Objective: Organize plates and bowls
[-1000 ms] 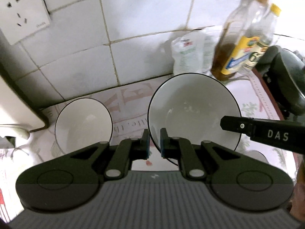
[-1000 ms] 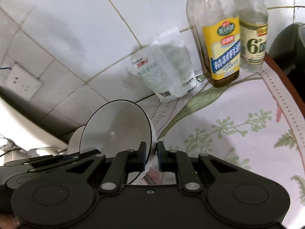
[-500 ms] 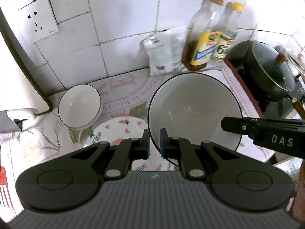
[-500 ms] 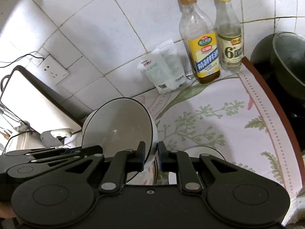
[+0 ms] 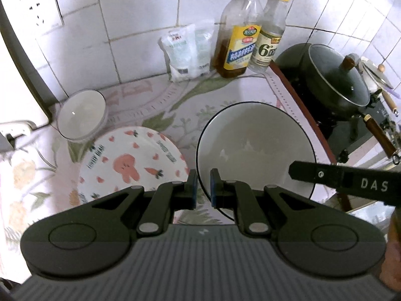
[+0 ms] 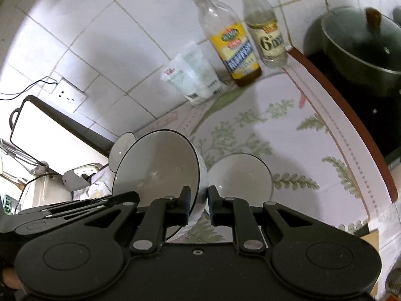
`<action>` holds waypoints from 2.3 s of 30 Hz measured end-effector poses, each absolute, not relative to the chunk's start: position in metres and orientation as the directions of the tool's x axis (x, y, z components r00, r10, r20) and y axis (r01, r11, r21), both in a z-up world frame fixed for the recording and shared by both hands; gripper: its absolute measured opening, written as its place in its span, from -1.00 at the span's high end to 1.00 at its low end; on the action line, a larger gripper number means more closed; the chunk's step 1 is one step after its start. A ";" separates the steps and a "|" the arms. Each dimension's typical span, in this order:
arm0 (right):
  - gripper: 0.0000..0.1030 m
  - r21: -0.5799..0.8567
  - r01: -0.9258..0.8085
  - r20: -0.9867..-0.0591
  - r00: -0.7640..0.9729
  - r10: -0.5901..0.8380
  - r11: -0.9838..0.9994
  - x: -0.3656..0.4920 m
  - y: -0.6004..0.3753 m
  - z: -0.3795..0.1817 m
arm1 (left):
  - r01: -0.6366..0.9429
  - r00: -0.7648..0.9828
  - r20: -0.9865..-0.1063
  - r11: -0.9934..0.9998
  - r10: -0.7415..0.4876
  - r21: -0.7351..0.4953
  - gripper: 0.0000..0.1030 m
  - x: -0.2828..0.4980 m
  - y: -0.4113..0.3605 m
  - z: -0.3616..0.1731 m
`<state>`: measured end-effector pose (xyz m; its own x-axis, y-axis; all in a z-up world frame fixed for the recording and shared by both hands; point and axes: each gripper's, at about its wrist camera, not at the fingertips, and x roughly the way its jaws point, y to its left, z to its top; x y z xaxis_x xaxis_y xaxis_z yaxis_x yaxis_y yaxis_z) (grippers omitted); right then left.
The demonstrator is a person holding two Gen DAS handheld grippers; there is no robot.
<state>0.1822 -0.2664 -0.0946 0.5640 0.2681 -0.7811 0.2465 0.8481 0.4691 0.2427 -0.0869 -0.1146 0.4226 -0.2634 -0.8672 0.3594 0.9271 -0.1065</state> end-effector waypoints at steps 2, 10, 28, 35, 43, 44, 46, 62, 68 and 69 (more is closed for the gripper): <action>0.64 0.464 0.248 -0.785 0.561 0.264 0.850 0.179 -0.269 -0.099 | 0.358 0.426 -0.865 0.928 -0.264 -0.106 0.83 0.239 -0.091 -0.120; 0.64 0.409 0.228 -0.802 0.551 0.229 0.884 0.179 -0.281 -0.119 | 0.330 0.423 -0.864 0.935 -0.272 -0.132 0.83 0.235 -0.104 -0.147; 0.65 0.271 0.164 -0.851 0.502 0.156 0.949 0.205 -0.286 -0.174 | 0.306 0.370 -0.899 0.944 -0.236 -0.123 0.83 0.256 -0.126 -0.217; 0.64 0.250 0.141 -0.864 0.479 0.155 0.958 0.213 -0.285 -0.182 | 0.301 0.350 -0.912 0.948 -0.214 -0.106 0.82 0.264 -0.129 -0.225; 0.60 0.186 0.084 -0.871 0.475 0.125 0.979 0.216 -0.278 -0.183 | 0.301 0.319 -0.926 0.948 -0.201 -0.102 0.77 0.267 -0.131 -0.225; 0.60 0.179 0.078 -0.871 0.476 0.121 0.981 0.216 -0.278 -0.183 | 0.299 0.318 -0.926 0.948 -0.203 -0.106 0.77 0.266 -0.131 -0.224; 0.60 0.181 0.078 -0.869 0.480 0.122 0.980 0.215 -0.279 -0.180 | 0.298 0.318 -0.926 0.949 -0.202 -0.105 0.77 0.265 -0.131 -0.222; 0.26 0.255 -0.042 -0.817 0.526 0.238 0.966 0.173 -0.282 -0.108 | 0.250 0.321 -0.934 0.965 -0.154 -0.073 0.32 0.209 -0.108 -0.141; -0.05 0.294 -0.021 -0.817 0.513 0.263 0.956 0.160 -0.277 -0.071 | 0.237 0.362 -0.921 0.970 -0.142 -0.057 0.13 0.186 -0.079 -0.103; -0.05 0.286 -0.027 -0.816 0.516 0.258 0.958 0.158 -0.274 -0.066 | 0.235 0.367 -0.920 0.971 -0.139 -0.052 0.11 0.183 -0.074 -0.098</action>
